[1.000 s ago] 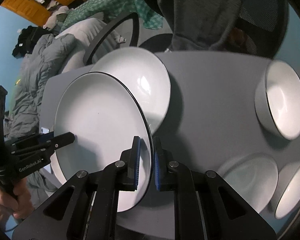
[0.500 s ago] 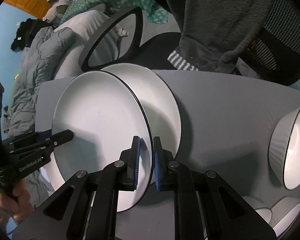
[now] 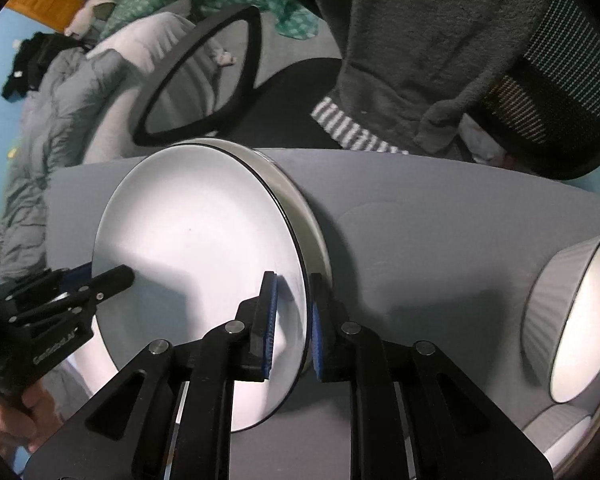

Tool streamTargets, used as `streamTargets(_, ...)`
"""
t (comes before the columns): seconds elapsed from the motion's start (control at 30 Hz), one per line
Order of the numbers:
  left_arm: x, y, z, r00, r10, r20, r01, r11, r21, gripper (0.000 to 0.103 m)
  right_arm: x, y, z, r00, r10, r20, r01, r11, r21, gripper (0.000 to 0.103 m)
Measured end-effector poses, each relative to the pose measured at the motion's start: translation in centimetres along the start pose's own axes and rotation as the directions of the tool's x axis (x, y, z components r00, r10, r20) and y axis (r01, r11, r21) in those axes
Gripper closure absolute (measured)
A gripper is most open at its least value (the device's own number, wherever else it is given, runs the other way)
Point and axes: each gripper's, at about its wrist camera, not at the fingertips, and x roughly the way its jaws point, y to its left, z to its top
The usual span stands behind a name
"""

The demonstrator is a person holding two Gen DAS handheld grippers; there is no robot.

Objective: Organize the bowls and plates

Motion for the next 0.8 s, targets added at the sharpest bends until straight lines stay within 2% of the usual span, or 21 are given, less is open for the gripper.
streamTargets(0.27,-0.3,0.9,0.0,1.0,-0.002,0.002,0.002,1.0,-0.022,0.079,-0.1,1.2,0.8,0.996,-0.082,-0.035,0.08,0.996,-0.04,0.085)
streamTargets(0.33,-0.5,1.1,0.0,1.0,-0.004,0.007,0.004,1.0,-0.028,0.079,-0.2,1.7,0.9,0.994,-0.104,-0.039,0.103,0.994,-0.048,0.082)
streamTargets(0.4,-0.7,1.3,-0.2,1.0,-0.015,0.009,0.015,0.999,-0.036,0.079,-0.2,2.0,0.9,0.993,-0.11,-0.036,0.108,0.993,-0.052,0.074)
streamTargets(0.47,-1.0,1.6,-0.3,0.999,-0.03,0.015,0.03,0.998,-0.048,0.079,-0.4,2.2,1.0,0.992,-0.122,-0.031,0.121,0.992,-0.048,0.072)
streamTargets(0.57,-1.3,1.7,-0.4,0.999,-0.035,0.023,0.037,0.998,-0.052,0.079,-0.5,2.3,1.0,0.984,-0.175,-0.016,0.174,0.983,-0.052,0.064)
streamTargets(0.67,-1.8,1.7,-0.7,0.999,-0.036,0.038,0.038,0.998,-0.05,0.078,-0.5,2.3,0.9,0.987,-0.158,-0.015,0.157,0.986,-0.05,0.064)
streamTargets(0.8,-3.0,1.8,-1.4,0.997,-0.024,0.075,0.026,0.999,-0.033,0.078,-0.8,2.6,0.4,0.981,-0.194,0.008,0.194,0.979,-0.066,0.064)
